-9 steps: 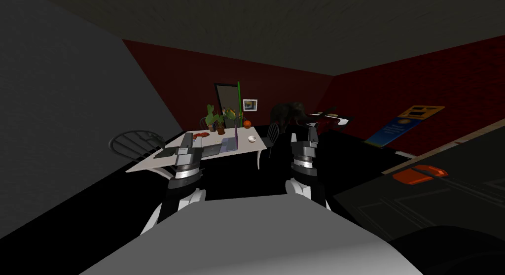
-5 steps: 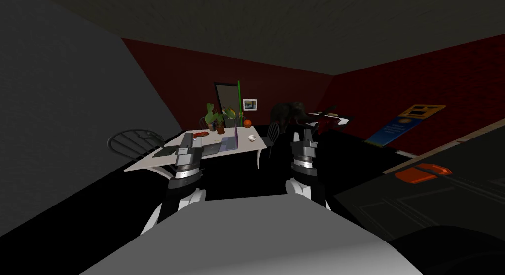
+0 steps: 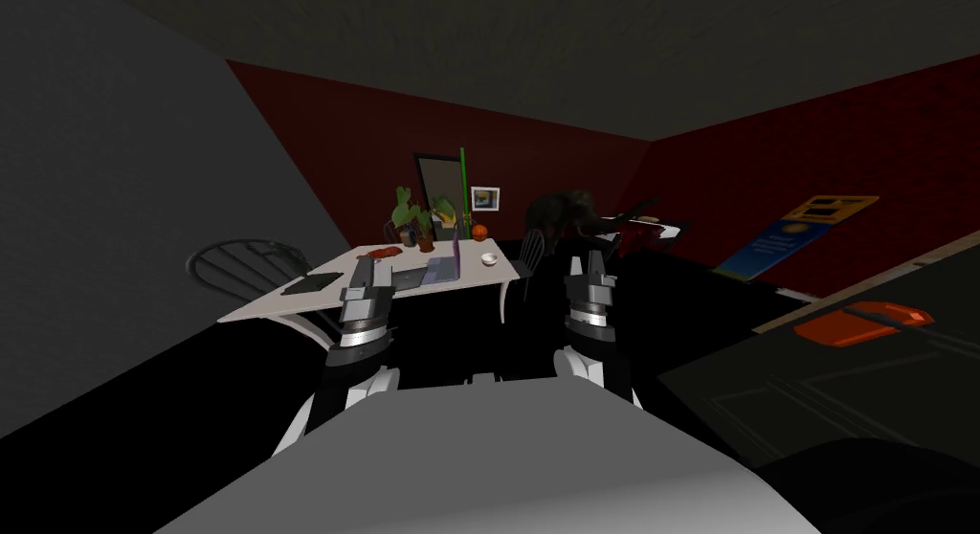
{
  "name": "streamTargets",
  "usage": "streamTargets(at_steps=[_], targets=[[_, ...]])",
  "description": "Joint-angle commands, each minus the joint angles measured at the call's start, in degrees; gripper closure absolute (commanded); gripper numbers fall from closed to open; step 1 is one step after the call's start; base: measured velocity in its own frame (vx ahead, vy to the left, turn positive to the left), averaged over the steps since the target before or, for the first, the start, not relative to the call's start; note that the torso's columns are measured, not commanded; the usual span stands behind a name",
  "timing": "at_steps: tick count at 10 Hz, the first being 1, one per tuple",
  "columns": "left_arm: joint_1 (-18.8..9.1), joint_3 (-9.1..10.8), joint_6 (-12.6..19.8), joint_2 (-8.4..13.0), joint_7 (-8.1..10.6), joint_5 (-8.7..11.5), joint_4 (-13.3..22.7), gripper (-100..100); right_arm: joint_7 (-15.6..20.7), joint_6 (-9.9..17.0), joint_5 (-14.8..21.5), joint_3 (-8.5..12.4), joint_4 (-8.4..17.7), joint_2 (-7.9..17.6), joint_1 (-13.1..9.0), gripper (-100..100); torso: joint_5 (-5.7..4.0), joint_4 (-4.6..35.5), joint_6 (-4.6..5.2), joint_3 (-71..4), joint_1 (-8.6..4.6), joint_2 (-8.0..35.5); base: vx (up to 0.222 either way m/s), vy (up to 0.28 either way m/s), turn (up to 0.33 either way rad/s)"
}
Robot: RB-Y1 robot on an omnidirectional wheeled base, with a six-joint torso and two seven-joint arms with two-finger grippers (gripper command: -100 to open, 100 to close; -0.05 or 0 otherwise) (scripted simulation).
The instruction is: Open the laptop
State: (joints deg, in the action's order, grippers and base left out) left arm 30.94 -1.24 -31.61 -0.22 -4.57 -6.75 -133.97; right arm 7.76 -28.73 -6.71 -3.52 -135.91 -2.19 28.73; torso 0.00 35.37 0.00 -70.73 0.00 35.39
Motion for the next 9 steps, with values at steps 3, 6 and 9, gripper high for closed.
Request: streamTargets(at_steps=[3, 6, 9], targets=[[0.08, 0.58, 1.71, 4.31, -0.48, -0.51, 0.2, -100, 0.0, 0.01, 0.0, 0.0, 0.03, 0.0, 0.01, 0, -0.01, 6.65, 0.0, -13.58, -0.04, 6.6, 0.036, -0.02, 0.003], [0.25, 1.78, 5.25, 7.19, -1.46, -1.55, 0.64, -100, 0.0, 0.0, 0.0, 0.0, 0.02, 0.0, 0.02, 0, -0.03, 6.85, 0.0, -13.97, -0.11, 6.68, 0.116, -0.063, 0.009], [0.44, 3.17, 9.38, 8.16, -2.6, -2.76, 1.21, -100, 0.0, 0.0, 0.0, 0.0, 0.02, -0.01, 0.02, 0, 0.0, 6.93, 0.0, -13.8, 0.0, 6.95, 0.139, -0.078, 0.008]])
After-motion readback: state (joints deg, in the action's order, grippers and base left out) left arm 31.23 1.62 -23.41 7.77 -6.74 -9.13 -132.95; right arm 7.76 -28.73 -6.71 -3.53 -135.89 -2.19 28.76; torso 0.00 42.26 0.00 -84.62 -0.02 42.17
